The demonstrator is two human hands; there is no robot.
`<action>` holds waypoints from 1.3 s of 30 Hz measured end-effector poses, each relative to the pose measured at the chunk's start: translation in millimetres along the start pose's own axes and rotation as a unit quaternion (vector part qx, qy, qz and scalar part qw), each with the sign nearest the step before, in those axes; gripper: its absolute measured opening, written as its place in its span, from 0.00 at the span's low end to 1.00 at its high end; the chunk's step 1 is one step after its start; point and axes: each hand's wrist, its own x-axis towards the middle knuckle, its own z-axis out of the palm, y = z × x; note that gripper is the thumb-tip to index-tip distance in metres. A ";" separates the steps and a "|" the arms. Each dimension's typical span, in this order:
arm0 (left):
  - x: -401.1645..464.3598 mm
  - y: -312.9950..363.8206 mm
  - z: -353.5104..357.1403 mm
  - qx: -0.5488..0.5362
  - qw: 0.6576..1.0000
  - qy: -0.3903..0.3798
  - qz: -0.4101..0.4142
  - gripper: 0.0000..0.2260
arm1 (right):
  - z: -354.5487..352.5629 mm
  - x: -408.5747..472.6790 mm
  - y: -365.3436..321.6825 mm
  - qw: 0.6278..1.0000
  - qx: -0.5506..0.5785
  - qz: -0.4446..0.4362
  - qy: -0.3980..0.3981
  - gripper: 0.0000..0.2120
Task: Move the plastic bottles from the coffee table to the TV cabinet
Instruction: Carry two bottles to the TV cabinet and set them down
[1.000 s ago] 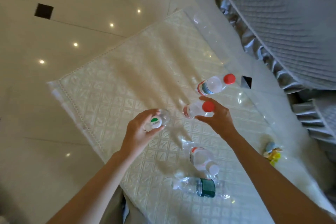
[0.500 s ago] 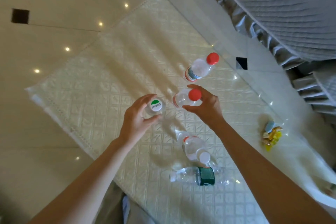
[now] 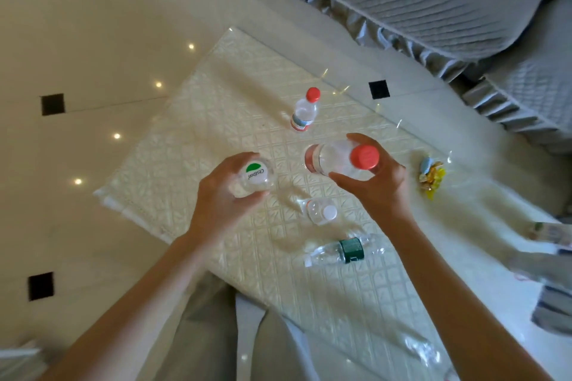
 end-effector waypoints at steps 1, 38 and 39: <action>-0.1 12.2 -7.3 0.001 1.000 -0.011 0.021 0.24 | -8.7 -12.1 -10.1 1.000 -0.002 0.003 0.020 0.30; -486.1 139.9 -14.6 -0.018 0.631 -0.688 0.358 0.25 | 145.8 -776.5 -226.1 0.546 0.062 0.465 0.694 0.28; -506.8 140.8 -14.7 -0.017 0.613 -0.701 0.364 0.25 | 153.4 -794.2 -230.0 0.532 0.064 0.474 0.699 0.28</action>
